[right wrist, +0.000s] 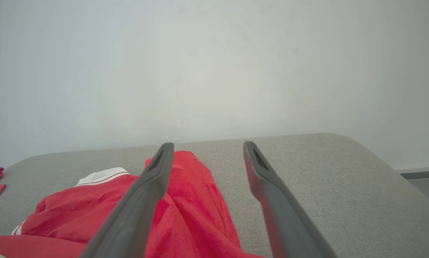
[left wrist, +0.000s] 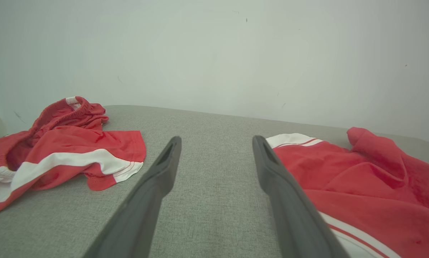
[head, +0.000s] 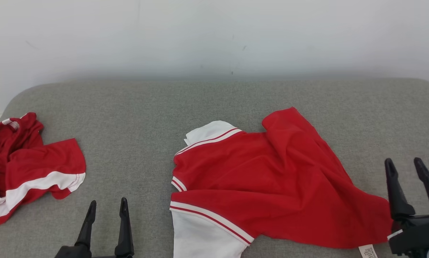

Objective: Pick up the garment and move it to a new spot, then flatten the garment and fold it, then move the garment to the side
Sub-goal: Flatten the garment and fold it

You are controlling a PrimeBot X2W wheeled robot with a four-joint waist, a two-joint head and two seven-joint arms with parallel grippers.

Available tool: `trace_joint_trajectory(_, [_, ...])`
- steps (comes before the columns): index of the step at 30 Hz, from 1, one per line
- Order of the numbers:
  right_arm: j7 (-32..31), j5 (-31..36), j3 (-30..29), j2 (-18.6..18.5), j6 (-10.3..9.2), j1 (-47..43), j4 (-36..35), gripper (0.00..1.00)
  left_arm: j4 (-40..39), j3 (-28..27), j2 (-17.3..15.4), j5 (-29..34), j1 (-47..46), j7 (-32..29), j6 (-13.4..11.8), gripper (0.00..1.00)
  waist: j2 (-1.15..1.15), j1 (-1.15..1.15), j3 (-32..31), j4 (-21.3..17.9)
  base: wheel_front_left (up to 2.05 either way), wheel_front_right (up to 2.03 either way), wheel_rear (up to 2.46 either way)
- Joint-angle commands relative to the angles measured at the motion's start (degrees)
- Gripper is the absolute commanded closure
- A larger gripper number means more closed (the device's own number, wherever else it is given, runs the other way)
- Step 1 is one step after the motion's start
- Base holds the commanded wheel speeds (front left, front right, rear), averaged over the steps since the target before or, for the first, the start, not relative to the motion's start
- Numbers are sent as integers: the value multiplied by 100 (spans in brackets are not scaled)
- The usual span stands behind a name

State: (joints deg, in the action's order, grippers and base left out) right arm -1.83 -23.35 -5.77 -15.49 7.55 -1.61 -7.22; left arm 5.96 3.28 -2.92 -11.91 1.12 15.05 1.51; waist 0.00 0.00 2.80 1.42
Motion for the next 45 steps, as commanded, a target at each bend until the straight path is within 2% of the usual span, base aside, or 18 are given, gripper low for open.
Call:
trace_joint_trajectory(1, [171,-47,67,-20,-13,84,118,0,-21,-23,5,74,52,19,8,0,0,0,7,-17,0,0,0])
trace_joint_trajectory(10, [1127,100,574,68,-13,85,759,0,8,-59,5,124,42,19,38,0,0,0,-30,-116,0,0,0])
trace_joint_trajectory(16, [1451,89,765,138,-13,-32,1071,0,32,-116,5,153,33,19,90,0,0,0,-47,-172,0,0,0])
trace_joint_trajectory(28, [1699,-28,895,355,-13,-118,1318,0,95,-63,5,99,83,19,99,0,0,0,-81,-190,0,0,0])
trace_joint_trajectory(33, [1705,106,824,489,-13,-212,1217,0,218,-1,5,114,154,19,142,0,0,0,-76,-174,0,0,0])
trace_joint_trajectory(45, [1708,162,883,483,-13,-177,1194,0,1282,428,-36,34,87,-13,408,0,0,0,2,-267,0,0,0])
